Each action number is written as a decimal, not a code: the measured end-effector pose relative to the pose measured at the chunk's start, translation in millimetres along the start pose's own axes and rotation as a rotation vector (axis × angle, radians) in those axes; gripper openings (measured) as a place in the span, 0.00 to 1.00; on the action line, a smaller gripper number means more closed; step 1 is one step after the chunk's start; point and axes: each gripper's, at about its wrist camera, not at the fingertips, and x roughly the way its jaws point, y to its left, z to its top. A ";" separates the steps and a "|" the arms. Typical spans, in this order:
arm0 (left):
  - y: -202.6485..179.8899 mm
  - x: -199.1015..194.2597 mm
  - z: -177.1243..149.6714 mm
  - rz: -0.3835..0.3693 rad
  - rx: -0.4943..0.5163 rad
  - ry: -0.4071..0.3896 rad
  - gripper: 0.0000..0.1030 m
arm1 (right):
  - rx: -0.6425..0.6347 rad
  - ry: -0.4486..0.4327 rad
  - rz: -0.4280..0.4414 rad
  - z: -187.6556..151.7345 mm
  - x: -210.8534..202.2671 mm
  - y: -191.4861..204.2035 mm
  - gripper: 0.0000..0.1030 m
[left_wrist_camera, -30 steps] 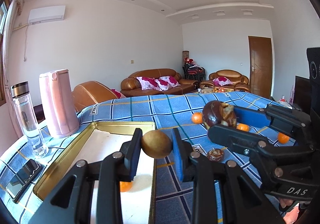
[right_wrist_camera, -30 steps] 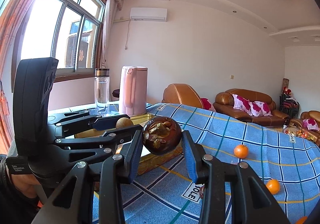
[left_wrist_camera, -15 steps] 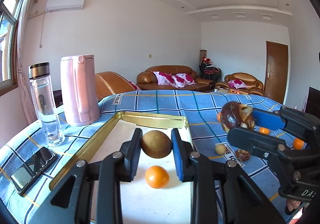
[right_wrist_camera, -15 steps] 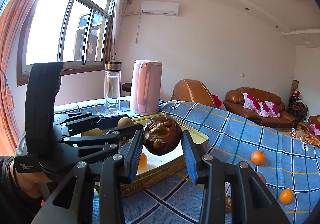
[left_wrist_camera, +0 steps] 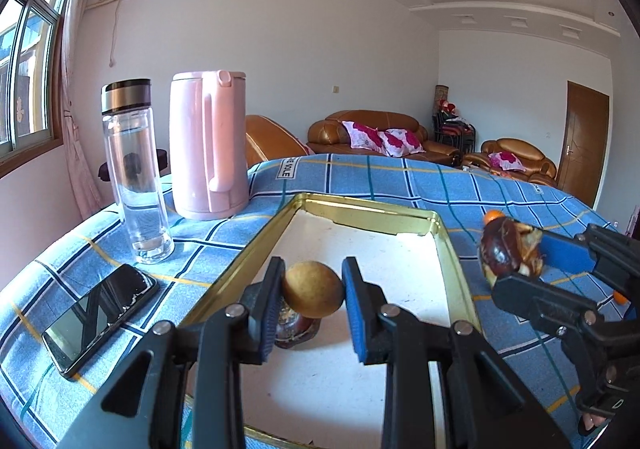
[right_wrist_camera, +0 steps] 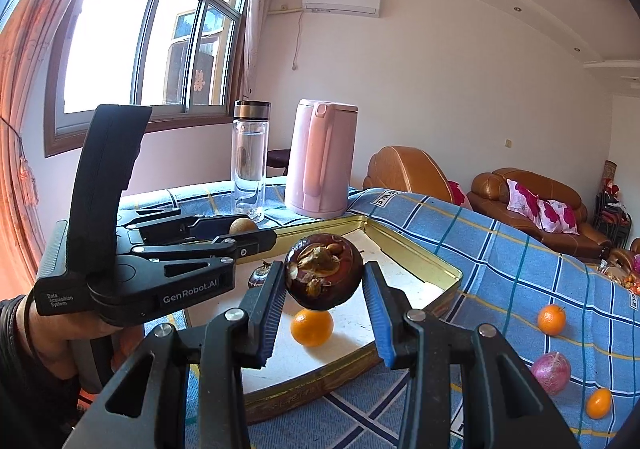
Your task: Organize fruits
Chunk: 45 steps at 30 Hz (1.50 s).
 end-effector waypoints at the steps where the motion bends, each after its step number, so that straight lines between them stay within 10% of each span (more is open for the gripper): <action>1: 1.3 0.8 -0.8 0.003 0.000 0.007 0.30 | -0.002 0.006 0.005 0.2 2.7 2.2 0.40; 45: 15.9 31.5 -18.0 0.038 0.044 0.191 0.30 | 0.019 0.271 0.124 -11.4 65.3 17.7 0.40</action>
